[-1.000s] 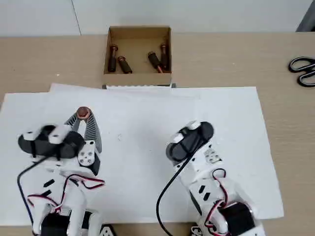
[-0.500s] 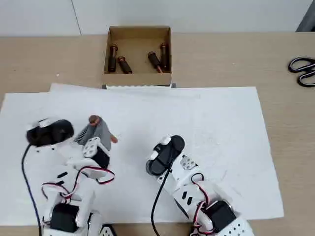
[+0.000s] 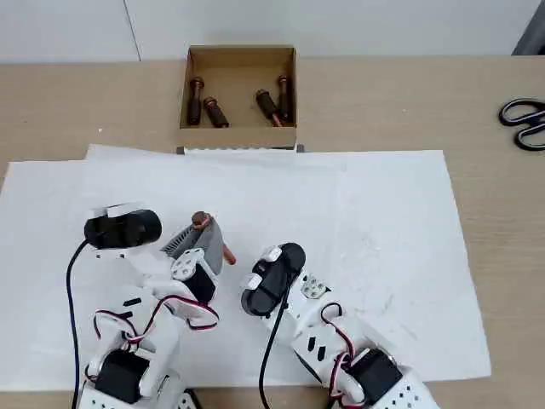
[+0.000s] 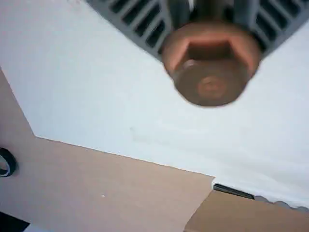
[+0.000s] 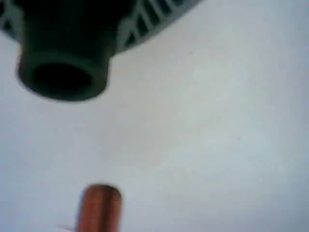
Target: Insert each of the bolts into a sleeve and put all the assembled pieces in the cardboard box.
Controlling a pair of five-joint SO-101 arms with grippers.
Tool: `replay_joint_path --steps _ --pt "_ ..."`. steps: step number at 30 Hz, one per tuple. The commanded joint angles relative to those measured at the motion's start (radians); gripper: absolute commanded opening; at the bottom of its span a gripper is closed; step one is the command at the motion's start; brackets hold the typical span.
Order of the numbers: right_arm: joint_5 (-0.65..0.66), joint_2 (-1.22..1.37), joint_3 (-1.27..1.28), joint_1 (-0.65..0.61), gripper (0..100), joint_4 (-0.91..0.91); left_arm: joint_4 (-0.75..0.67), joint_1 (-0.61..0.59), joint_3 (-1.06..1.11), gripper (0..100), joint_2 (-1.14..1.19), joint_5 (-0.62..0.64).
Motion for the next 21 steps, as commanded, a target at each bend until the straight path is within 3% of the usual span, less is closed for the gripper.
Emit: replay_joint_path --steps 1,13,21 --pt "-0.011 -0.013 -0.011 -0.01 0.3 -0.05 -0.032 0.025 -0.01 1 0.005 0.044" --pt "-0.002 -0.013 -0.026 -0.044 0.3 -0.084 -0.12 0.037 -0.012 1 0.005 0.057" --pt "-0.003 -0.013 -0.026 -0.042 0.3 -0.084 -0.114 0.129 -0.03 1 0.005 0.057"
